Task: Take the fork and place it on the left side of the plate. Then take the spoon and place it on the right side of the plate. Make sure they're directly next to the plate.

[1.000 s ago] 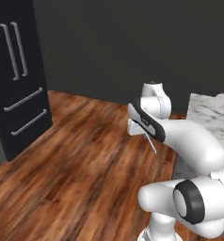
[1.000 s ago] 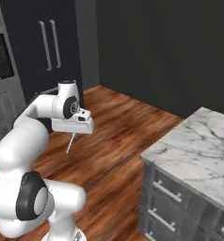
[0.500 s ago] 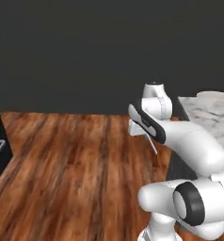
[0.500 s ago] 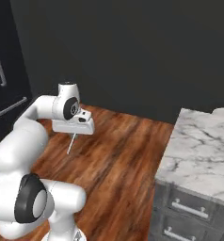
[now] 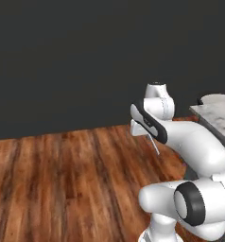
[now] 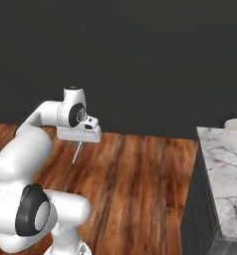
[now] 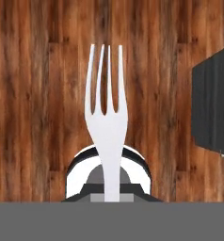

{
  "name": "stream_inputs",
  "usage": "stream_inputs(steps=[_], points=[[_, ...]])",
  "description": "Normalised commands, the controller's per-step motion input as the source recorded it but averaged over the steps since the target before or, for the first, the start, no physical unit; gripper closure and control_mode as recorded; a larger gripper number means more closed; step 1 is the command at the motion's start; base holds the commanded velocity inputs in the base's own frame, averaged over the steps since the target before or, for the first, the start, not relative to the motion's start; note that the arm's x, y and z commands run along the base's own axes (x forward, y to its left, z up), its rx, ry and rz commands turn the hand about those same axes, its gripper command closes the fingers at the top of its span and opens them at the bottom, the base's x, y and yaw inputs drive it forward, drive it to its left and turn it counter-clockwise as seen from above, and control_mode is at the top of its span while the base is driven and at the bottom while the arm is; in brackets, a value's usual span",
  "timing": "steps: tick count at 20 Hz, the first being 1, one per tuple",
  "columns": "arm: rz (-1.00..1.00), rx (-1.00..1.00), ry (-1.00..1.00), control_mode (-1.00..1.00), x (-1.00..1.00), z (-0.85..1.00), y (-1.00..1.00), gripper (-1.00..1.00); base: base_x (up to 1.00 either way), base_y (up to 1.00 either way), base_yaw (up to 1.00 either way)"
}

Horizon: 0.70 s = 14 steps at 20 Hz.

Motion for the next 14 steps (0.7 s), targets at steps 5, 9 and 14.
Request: stream_inputs(steps=[5, 9, 14], points=[[0.0, 0.0, 0.0, 1.0, 0.0, 0.0, 0.0, 1.0, 1.0, 0.99, -0.47], [0.0, 0.0, 0.0, 1.0, 0.0, 0.0, 0.0, 1.0, 1.0, 1.0, -0.46], [0.0, 0.0, 0.0, 1.0, 0.0, 0.0, 0.0, 1.0, 1.0, 0.91, -0.53]])
